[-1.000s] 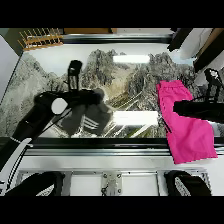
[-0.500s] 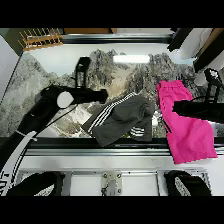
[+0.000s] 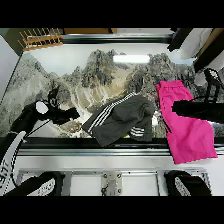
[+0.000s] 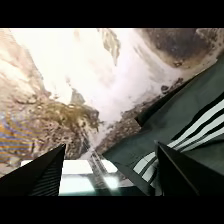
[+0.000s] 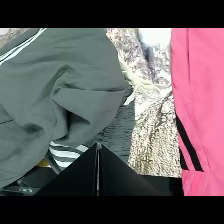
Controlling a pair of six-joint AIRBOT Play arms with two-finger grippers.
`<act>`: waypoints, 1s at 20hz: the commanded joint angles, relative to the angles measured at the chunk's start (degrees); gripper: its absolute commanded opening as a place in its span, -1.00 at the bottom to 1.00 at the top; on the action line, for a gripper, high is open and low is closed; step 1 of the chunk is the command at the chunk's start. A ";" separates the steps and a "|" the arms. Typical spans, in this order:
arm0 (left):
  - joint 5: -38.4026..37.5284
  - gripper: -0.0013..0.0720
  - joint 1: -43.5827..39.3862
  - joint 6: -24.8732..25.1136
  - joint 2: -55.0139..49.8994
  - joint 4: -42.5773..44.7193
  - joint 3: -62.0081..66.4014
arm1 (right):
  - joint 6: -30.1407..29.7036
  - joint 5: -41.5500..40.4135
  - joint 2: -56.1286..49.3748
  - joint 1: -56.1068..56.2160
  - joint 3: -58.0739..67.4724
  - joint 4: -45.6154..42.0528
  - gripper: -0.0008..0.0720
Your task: Fold the clothes and pants, and hang the long-sleeved shirts on hangers.
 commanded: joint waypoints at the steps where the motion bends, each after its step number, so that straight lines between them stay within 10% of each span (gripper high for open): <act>1: 0.68 0.66 0.39 8.66 -6.14 -9.27 -1.38 | 0.02 0.04 -0.04 0.11 0.07 0.57 -0.92; 9: 3.15 0.66 -7.93 9.77 -10.03 -9.20 -1.33 | 0.02 0.02 -0.04 0.11 0.07 0.55 -0.92; 10: 3.82 0.53 -8.76 9.70 -10.03 -9.22 -1.33 | 0.02 0.00 -0.04 0.11 0.07 0.55 -0.92; 12: 5.09 -0.94 -9.22 9.51 -9.73 -9.25 -1.29 | 0.02 0.00 -0.04 0.11 0.07 0.52 -0.92; 19: -0.28 -0.95 5.86 9.68 0.00 -4.13 11.87 | 0.02 0.00 -3.10 0.00 0.07 -0.09 -0.90; 20: -0.68 -0.95 7.72 9.99 0.96 -4.09 13.60 | 0.00 -0.02 -4.90 0.00 0.07 -0.11 -0.66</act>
